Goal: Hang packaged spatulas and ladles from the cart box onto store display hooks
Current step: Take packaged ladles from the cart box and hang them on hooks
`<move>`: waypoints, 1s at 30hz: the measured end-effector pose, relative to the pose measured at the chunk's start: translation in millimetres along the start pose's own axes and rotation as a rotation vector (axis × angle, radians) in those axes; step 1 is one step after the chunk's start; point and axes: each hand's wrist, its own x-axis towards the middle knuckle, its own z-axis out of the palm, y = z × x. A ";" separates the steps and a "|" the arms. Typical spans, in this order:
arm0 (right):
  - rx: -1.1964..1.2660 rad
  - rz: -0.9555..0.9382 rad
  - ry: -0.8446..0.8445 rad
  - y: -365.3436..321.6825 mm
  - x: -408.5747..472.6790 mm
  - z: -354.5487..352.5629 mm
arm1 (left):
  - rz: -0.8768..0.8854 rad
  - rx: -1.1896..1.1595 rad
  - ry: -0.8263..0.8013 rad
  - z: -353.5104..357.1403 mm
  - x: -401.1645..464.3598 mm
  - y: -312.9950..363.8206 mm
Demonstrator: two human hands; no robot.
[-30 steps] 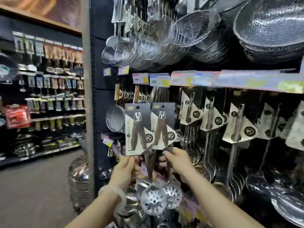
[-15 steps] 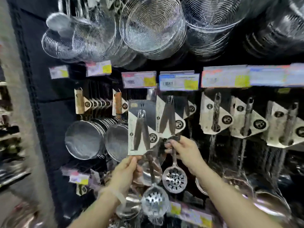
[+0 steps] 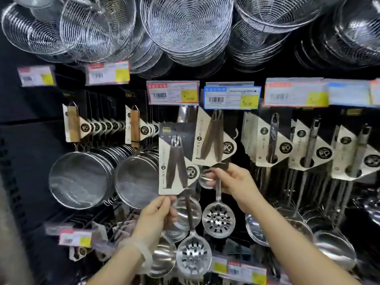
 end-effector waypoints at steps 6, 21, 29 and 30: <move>0.016 0.002 -0.006 -0.6 -0.3 -2.3 | -0.005 0.010 0.015 -8.3 9.0 -1.7; -0.067 -0.015 -0.034 -2.7 1.8 -5.3 | 0.018 -0.035 -0.026 -6.0 18.9 -9.8; -0.049 -0.037 -0.008 -3.9 7.8 -5.4 | 0.024 -0.018 -0.016 -7.2 21.6 -5.8; -0.051 -0.030 -0.012 -1.8 6.9 -5.4 | 0.023 -0.021 -0.016 -6.7 21.7 -5.7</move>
